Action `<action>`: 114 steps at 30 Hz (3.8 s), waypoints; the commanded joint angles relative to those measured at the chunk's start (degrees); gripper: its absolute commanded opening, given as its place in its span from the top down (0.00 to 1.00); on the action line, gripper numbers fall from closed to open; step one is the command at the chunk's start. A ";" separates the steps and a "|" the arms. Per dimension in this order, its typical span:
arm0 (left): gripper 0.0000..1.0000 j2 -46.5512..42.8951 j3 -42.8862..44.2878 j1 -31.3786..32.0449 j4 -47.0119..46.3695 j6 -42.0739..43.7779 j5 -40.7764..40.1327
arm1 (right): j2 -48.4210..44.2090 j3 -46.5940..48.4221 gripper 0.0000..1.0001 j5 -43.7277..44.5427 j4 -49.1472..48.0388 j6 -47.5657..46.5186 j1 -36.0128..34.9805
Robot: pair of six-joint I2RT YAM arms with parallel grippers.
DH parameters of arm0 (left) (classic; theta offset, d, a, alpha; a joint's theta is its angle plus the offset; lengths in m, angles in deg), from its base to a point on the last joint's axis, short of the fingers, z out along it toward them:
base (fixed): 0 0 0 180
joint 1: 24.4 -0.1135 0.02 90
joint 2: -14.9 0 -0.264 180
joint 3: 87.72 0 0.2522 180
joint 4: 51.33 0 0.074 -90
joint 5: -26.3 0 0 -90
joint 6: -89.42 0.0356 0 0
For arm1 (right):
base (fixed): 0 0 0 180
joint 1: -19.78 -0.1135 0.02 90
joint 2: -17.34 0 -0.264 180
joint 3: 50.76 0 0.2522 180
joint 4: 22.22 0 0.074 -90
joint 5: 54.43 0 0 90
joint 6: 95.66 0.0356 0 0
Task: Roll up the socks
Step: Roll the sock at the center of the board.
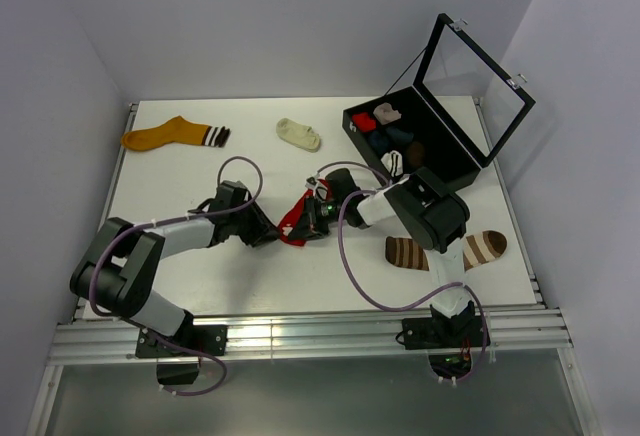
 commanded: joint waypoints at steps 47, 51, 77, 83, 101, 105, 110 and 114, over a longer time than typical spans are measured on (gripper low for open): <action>0.84 17.72 18.43 0.30 24.07 8.87 -9.53 | -13.10 7.57 0.67 57.50 22.80 -48.10 -21.53; 0.84 17.72 18.52 0.30 24.25 8.96 -9.54 | -12.04 6.61 0.66 56.96 23.24 -48.10 -21.53; 0.85 18.77 20.63 0.30 26.62 9.14 -9.18 | -15.74 3.88 0.60 65.40 24.91 -46.43 -23.11; 0.85 18.60 20.80 0.30 27.32 9.22 -9.10 | -16.52 3.44 0.60 66.46 24.03 -48.36 -23.46; 0.85 19.92 22.12 0.30 28.37 9.93 -9.10 | -16.79 7.48 0.57 65.66 23.86 -51.70 -24.78; 0.85 20.09 22.56 0.30 28.81 10.37 -9.36 | -15.47 8.54 0.58 65.32 23.86 -52.41 -24.78; 0.85 20.44 23.09 0.30 29.08 10.46 -9.10 | -13.01 7.92 0.58 65.05 23.86 -52.41 -24.78; 0.85 20.71 23.35 0.30 29.25 10.80 -9.01 | -11.69 5.73 0.58 65.22 23.86 -51.71 -24.78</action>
